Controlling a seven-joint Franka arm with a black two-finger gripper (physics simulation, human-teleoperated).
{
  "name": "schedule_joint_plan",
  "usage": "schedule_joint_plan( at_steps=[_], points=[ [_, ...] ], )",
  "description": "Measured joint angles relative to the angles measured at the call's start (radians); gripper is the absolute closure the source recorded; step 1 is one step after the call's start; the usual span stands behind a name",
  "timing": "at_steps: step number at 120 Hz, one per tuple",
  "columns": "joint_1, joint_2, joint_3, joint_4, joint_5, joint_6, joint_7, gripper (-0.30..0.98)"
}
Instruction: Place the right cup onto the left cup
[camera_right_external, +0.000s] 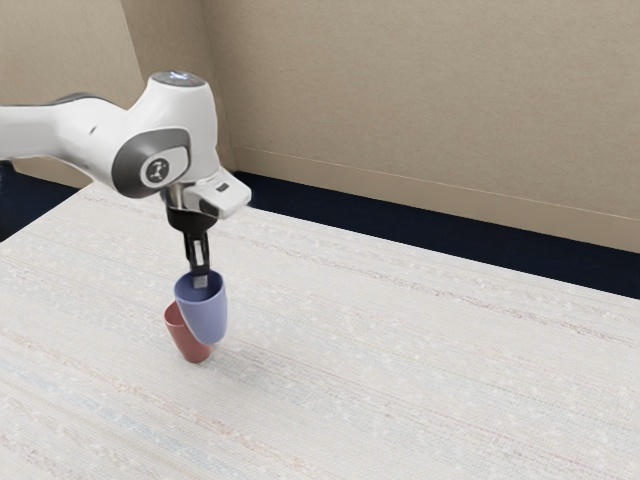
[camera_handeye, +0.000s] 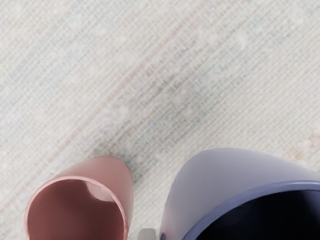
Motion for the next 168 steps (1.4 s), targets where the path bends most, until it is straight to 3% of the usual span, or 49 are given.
schedule_joint_plan(
  at_steps=[26, 72, 100, 126, 168],
  points=[
    [-0.005, -0.004, 0.085, 0.012, 0.031, -0.037, -0.001, 0.79],
    [-0.014, 0.041, 0.137, 0.079, 0.069, -0.059, 0.033, 0.79],
    [0.009, 0.122, 0.14, 0.147, 0.073, -0.062, 0.067, 0.79],
    [-0.039, 0.167, 0.138, 0.182, 0.085, -0.062, 0.093, 0.79],
    [-0.016, 0.189, 0.138, 0.188, 0.093, -0.054, 0.121, 0.79]
  ],
)
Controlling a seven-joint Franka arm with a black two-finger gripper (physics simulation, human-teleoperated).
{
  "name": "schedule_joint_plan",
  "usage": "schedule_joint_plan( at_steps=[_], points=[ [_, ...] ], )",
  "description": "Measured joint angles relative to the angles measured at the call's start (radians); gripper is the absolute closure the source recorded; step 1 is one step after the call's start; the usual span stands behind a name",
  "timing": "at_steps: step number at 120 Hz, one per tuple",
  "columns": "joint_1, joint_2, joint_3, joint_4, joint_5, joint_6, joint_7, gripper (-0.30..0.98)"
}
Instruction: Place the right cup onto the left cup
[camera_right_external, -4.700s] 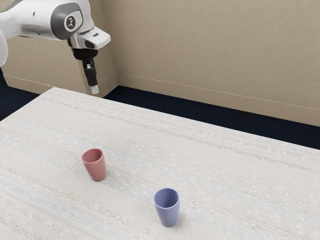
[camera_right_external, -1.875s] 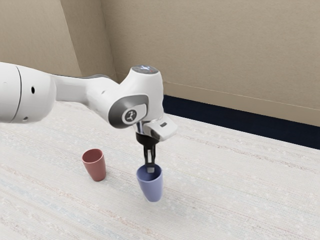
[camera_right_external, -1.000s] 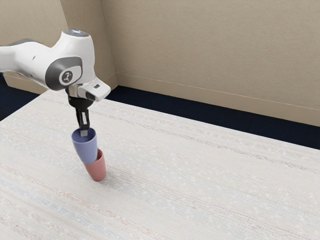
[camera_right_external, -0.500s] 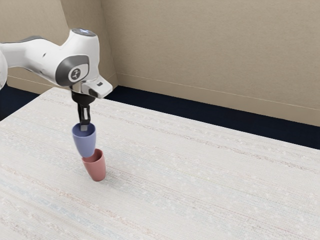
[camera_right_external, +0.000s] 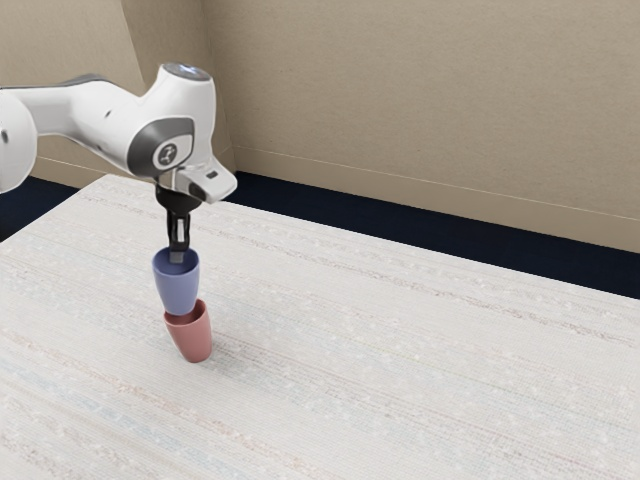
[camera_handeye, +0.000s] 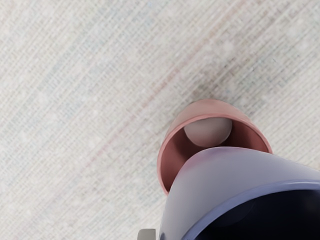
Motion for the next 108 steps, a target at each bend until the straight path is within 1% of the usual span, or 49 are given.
schedule_joint_plan(
  at_steps=[34, 64, 88, 100, 108],
  points=[
    [0.005, 0.06, 0.0, 0.0, -0.007, 0.015, 0.014, 0.79],
    [0.01, 0.08, 0.0, 0.001, -0.012, 0.032, 0.022, 0.78],
    [0.008, 0.071, 0.0, 0.001, -0.03, 0.035, 0.026, 0.36],
    [0.004, 0.031, 0.0, 0.001, -0.035, 0.032, 0.028, 0.23],
    [0.001, -0.002, 0.0, 0.004, -0.063, 0.027, 0.03, 0.17]
  ],
)
